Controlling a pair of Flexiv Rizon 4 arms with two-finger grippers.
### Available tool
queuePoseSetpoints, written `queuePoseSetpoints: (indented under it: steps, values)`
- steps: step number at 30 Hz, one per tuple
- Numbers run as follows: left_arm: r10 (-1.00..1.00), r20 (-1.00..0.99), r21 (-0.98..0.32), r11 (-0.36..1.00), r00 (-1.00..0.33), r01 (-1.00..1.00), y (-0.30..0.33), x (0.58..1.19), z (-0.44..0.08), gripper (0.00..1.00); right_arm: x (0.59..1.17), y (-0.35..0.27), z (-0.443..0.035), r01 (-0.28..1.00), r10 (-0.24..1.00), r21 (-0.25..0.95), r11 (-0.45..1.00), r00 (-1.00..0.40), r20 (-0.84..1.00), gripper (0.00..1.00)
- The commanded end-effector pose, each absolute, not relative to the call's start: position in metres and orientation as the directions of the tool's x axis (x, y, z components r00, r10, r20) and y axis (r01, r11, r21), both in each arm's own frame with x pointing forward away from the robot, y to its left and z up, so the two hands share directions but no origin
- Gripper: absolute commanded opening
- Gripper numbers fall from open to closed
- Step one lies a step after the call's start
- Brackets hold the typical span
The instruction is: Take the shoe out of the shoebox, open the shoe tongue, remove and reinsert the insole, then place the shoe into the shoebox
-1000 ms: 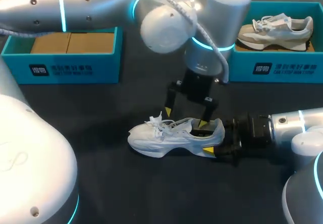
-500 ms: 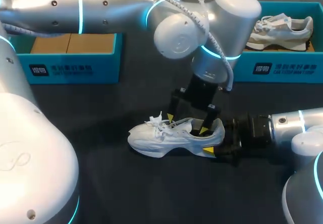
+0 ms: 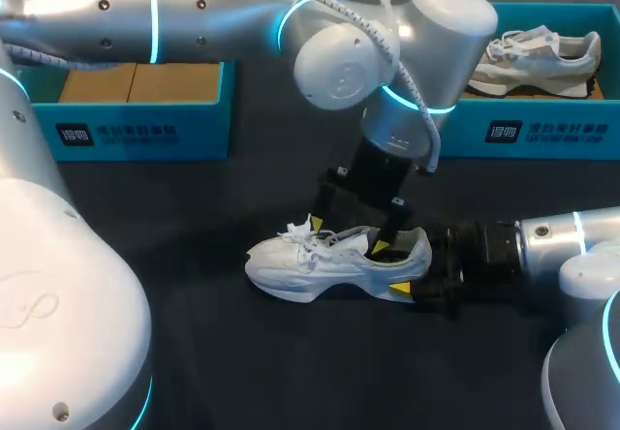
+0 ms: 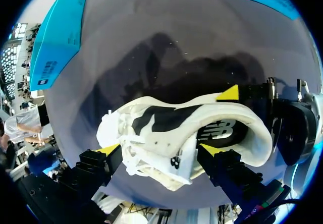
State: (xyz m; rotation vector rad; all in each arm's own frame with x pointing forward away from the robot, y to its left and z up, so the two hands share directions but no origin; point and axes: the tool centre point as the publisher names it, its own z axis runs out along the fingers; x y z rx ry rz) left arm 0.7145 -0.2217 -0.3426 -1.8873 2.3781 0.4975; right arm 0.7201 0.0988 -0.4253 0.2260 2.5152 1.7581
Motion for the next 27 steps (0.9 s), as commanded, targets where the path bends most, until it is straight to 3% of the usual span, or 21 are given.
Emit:
queuePoseSetpoints:
  steps: [1, 4, 10, 15, 23, 27]
  values:
    - [-0.945, -0.237, 0.21, 0.179, -0.227, -0.961, -0.213, 0.716, -0.342, 1.0, 0.72, 0.099, -0.426, 0.083, 0.159, 0.937, 0.339, -0.987, 0.03, 0.0]
    - [-0.952, -0.222, 0.211, 0.165, -0.212, -0.964, -0.209, 0.717, -0.338, 1.0, 0.72, 0.099, -0.426, 0.083, 0.159, 0.937, 0.339, -0.987, 0.03, 0.0]
    - [-0.959, -0.202, 0.205, 0.158, -0.199, -0.966, -0.2, 0.718, -0.329, 0.87, 0.72, 0.099, -0.426, 0.083, 0.159, 0.937, 0.339, -0.987, 0.03, 0.0]
    - [-0.966, -0.185, 0.201, 0.142, -0.18, -0.969, -0.193, 0.72, -0.327, 0.59, 0.72, 0.099, -0.426, 0.083, 0.159, 0.937, 0.339, -0.987, 0.03, 0.0]
    - [-0.973, -0.154, 0.189, 0.142, -0.172, -0.972, -0.187, 0.72, -0.322, 0.58, 0.72, 0.099, -0.426, 0.083, 0.159, 0.937, 0.339, -0.987, 0.03, 0.0]
    - [-0.981, -0.095, 0.183, 0.147, -0.167, -0.972, -0.181, 0.722, -0.316, 0.45, 0.72, 0.099, -0.426, 0.083, 0.159, 0.937, 0.339, -0.987, 0.03, 0.0]
